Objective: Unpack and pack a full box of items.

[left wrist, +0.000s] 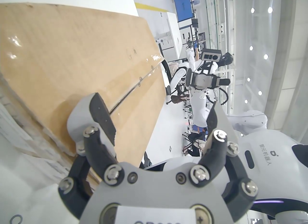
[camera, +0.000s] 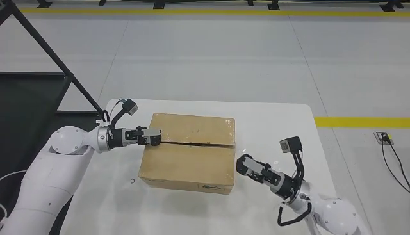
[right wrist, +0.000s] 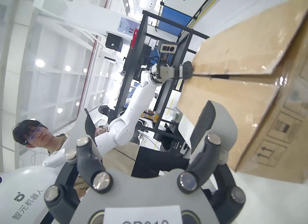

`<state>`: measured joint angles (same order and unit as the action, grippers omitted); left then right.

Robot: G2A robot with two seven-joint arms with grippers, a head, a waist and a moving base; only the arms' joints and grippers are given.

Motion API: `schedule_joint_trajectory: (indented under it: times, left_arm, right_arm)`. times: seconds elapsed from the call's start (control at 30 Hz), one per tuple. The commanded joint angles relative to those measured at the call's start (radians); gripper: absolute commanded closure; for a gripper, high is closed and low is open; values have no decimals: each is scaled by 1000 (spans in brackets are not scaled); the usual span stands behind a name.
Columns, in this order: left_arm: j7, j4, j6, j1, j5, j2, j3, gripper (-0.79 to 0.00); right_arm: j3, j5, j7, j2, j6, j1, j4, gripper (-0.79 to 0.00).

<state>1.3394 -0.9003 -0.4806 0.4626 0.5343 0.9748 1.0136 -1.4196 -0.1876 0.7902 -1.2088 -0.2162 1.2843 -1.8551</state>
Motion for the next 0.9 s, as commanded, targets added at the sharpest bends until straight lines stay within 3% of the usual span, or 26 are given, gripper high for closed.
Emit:
schedule_joint_trajectory:
  times: [0.0, 0.07, 0.53, 0.6, 0.77, 0.87]
  left_arm:
    - [0, 0, 0, 0, 0, 0, 0, -785]
    - [0, 0, 0, 0, 0, 0, 0, -785]
    - [0, 0, 0, 0, 0, 0, 0, -785]
    - [0, 0, 0, 0, 0, 0, 0, -785]
    - [0, 0, 0, 0, 0, 0, 0, -785]
    - [0, 0, 0, 0, 0, 0, 0, -785]
  right_arm:
    - [-25, 4, 32, 7, 20, 33, -12, -785]
    - [-55, 17, 62, 14, 56, 69, -26, -785]
    - [-56, 27, 56, 15, 56, 69, -24, -785]
    - [-40, 85, 51, 16, 39, 61, -28, -785]
    - [-49, 349, 49, 30, -178, 4, -9, -785]
    - [-81, 602, -107, 33, -196, 5, 3, -785]
